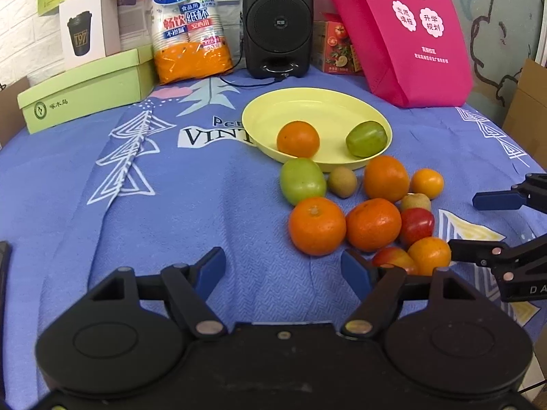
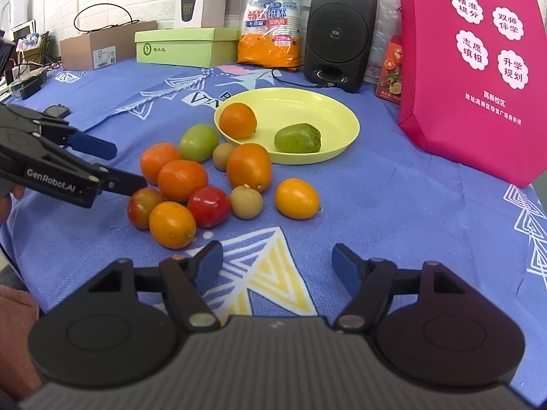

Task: Organize fruits
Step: 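Open both tools and pull them back toward the fruit pile, then grasp a tangerine with the left tool while the right tool grasps an orange fruit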

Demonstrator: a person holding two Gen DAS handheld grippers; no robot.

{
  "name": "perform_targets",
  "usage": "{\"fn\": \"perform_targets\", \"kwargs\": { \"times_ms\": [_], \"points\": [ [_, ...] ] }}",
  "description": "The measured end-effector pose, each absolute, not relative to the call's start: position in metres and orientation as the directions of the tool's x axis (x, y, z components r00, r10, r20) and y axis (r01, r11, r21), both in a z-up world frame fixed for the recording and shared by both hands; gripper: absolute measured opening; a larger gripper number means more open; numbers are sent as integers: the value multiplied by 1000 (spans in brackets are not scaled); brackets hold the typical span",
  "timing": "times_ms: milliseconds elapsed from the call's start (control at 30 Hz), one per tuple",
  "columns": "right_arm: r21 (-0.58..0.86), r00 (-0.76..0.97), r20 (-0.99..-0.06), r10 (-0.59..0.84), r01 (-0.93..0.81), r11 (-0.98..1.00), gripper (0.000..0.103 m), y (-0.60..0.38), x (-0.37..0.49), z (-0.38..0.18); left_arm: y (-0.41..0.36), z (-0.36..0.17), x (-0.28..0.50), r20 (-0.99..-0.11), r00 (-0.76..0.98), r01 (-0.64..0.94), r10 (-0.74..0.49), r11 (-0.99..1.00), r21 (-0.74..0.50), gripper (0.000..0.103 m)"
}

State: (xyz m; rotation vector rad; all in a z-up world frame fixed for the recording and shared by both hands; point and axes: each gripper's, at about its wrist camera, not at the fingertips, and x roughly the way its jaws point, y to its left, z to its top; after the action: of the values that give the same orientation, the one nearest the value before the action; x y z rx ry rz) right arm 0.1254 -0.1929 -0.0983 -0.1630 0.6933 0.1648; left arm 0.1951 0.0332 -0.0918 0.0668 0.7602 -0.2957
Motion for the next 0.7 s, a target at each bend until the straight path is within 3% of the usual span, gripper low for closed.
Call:
{"fn": "perform_targets", "kwargs": {
  "times_ms": [433,700],
  "points": [
    [-101,759,-647,74,-181,978,77,-205,150,-101,28,-97,215,-679,694,283,-237,958,-45,75],
    [-76,741,-658,132,-240,968,67,-204,178,-105,26,-97,227,-675,691,295,-258,954,-62,72]
  ]
}}
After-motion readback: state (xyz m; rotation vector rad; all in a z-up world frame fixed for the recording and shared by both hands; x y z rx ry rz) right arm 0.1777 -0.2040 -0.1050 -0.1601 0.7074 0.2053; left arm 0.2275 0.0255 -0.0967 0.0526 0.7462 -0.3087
